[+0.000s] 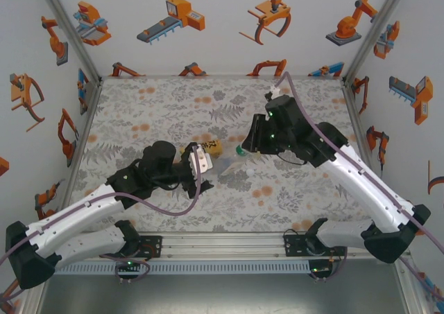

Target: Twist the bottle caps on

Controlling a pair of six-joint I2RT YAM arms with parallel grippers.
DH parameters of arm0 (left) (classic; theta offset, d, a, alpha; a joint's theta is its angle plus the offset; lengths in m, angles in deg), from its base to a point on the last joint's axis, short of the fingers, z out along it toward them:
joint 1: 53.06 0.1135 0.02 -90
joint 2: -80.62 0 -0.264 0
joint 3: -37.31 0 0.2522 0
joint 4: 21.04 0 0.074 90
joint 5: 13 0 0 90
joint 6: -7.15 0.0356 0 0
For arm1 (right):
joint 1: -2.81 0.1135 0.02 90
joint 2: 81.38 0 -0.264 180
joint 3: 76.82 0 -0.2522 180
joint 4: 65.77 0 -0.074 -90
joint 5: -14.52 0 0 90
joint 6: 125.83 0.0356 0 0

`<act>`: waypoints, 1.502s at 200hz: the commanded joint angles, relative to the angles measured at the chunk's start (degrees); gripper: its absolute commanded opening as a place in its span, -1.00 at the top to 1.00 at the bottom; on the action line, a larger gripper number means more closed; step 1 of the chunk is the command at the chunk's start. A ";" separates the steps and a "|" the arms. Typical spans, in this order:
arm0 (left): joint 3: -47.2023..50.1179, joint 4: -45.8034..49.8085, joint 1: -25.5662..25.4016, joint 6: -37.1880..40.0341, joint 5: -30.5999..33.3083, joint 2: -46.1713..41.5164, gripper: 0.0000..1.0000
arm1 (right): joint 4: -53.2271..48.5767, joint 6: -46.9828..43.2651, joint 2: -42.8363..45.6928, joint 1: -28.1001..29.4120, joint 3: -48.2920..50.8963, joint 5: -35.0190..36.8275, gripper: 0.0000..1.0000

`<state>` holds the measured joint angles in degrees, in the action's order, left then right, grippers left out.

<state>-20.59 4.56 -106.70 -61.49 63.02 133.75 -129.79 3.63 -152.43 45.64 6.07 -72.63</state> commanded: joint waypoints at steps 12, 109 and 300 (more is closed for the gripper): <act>-2.18 3.10 1.00 -5.41 5.53 -1.89 -0.59 | -2.61 -13.71 -3.85 -5.63 -4.95 4.76 1.00; -2.52 11.91 8.03 -18.39 8.59 -9.94 -0.61 | -0.54 -30.76 -28.85 -16.84 -23.94 1.89 1.00; 0.72 8.52 8.07 -22.24 4.96 -14.87 -0.58 | -0.81 -32.71 -43.38 -20.94 -35.28 -1.30 0.80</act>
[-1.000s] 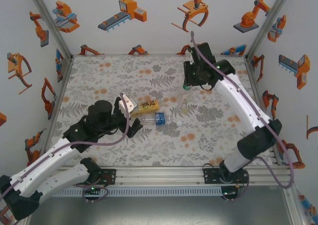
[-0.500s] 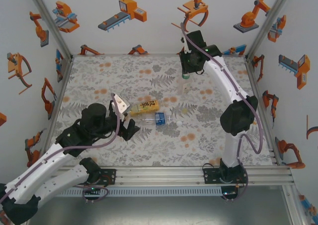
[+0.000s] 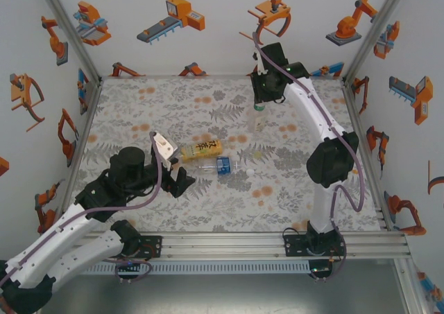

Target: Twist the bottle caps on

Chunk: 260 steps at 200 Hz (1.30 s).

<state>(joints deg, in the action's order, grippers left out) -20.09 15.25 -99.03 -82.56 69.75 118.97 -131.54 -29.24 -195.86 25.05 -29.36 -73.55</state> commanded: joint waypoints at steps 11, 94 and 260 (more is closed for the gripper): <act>0.22 -2.17 0.45 -1.11 -1.88 -0.10 -0.58 | 0.88 0.33 0.12 -0.34 0.16 -0.44 0.74; 0.74 -1.99 0.40 -1.33 -1.63 -1.06 -0.58 | 1.33 0.96 0.66 -0.40 2.03 -0.80 0.51; 1.45 -2.11 0.45 -2.30 -1.02 -3.13 -0.58 | -2.18 -2.85 3.60 -0.43 -3.27 -0.94 0.24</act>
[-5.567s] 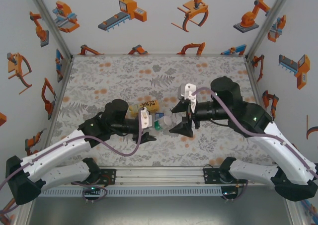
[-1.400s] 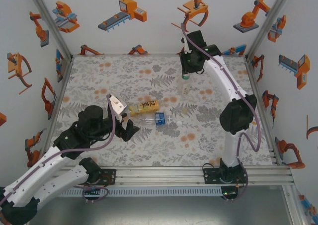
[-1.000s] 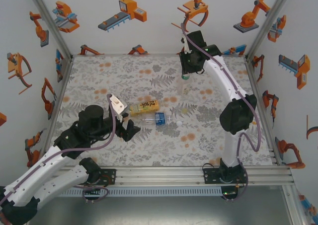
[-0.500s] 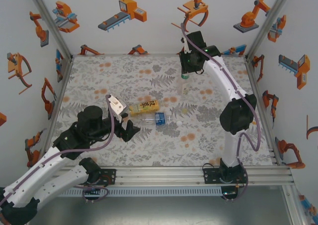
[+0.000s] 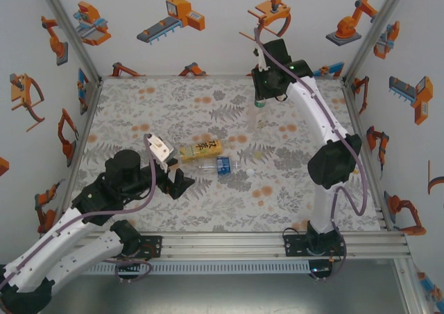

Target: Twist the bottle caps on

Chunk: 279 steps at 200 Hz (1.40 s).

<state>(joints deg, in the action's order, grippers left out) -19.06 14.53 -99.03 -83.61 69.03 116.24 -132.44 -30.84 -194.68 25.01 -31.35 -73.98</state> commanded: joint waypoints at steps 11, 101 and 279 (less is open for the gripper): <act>0.42 -1.54 0.45 -1.35 -0.47 -0.23 -0.58 | -1.00 -1.09 2.40 -0.33 -0.52 -0.86 0.22; 0.66 -1.36 0.44 -1.88 -0.42 -0.81 -0.58 | 3.83 0.26 2.54 -0.37 7.63 -1.68 0.20; 1.46 -2.18 0.43 -2.22 -0.94 -0.46 -0.58 | -0.45 -6.55 8.33 -0.31 3.05 -9.37 -0.15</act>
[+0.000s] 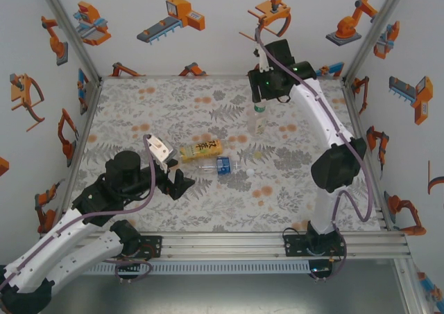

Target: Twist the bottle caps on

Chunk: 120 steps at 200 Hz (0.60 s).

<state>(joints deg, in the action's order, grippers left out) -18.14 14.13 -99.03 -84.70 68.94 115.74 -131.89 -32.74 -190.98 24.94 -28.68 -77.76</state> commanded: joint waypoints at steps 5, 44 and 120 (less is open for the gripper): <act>0.64 -1.85 0.45 -1.07 -0.76 0.09 -0.58 | -0.53 -5.95 5.30 -0.24 1.27 -7.13 -0.16; 0.74 -2.11 0.45 -1.17 0.06 0.33 -0.58 | 6.03 -19.31 11.94 0.91 13.79 -21.98 -0.15; 0.30 -0.56 0.39 -2.20 4.08 0.73 -0.58 | 12.09 -44.44 17.02 7.20 33.89 -38.55 -0.23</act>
<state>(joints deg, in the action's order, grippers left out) -17.99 13.76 -99.03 -85.35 71.15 116.83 -123.00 -65.85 -174.79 30.04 1.11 -109.35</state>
